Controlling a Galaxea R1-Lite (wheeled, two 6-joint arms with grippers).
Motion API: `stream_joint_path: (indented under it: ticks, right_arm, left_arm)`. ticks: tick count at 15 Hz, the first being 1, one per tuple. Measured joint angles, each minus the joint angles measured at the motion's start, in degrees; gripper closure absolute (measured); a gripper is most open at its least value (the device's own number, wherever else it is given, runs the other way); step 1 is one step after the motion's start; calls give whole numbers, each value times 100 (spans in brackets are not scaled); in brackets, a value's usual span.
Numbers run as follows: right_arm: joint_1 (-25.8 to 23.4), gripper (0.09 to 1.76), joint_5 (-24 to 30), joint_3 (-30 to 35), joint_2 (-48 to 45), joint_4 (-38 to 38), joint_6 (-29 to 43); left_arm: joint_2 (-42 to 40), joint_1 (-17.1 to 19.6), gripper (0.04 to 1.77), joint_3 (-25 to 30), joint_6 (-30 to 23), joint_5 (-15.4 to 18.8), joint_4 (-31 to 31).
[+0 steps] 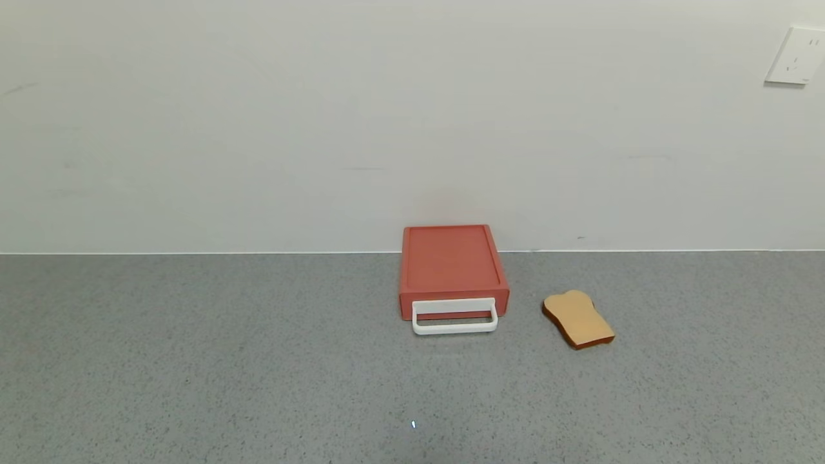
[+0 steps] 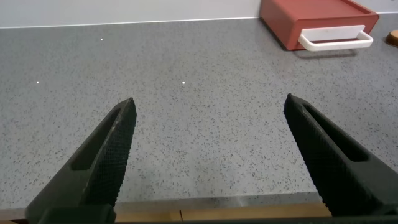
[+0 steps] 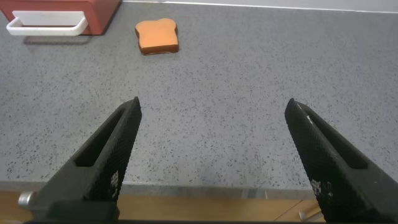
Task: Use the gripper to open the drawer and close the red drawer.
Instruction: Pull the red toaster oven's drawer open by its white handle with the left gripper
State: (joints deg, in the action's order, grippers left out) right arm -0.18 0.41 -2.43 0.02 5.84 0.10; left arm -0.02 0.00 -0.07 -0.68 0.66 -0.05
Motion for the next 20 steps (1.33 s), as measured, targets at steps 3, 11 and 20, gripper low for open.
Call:
stream_joint_path:
  ticks: [3,11,20]
  right_arm:
    - [0,15,0,0,0,2,0]
    - [0,15,2,-2,0,13,0]
    - [0,15,0,-7,0,27,0]
  left_arm:
    - [0,0,9,-63,6,13,45]
    - [60,0,9,-769,-2,28,602]
    - [1755,-105,9,-2291,-6,-4,755]
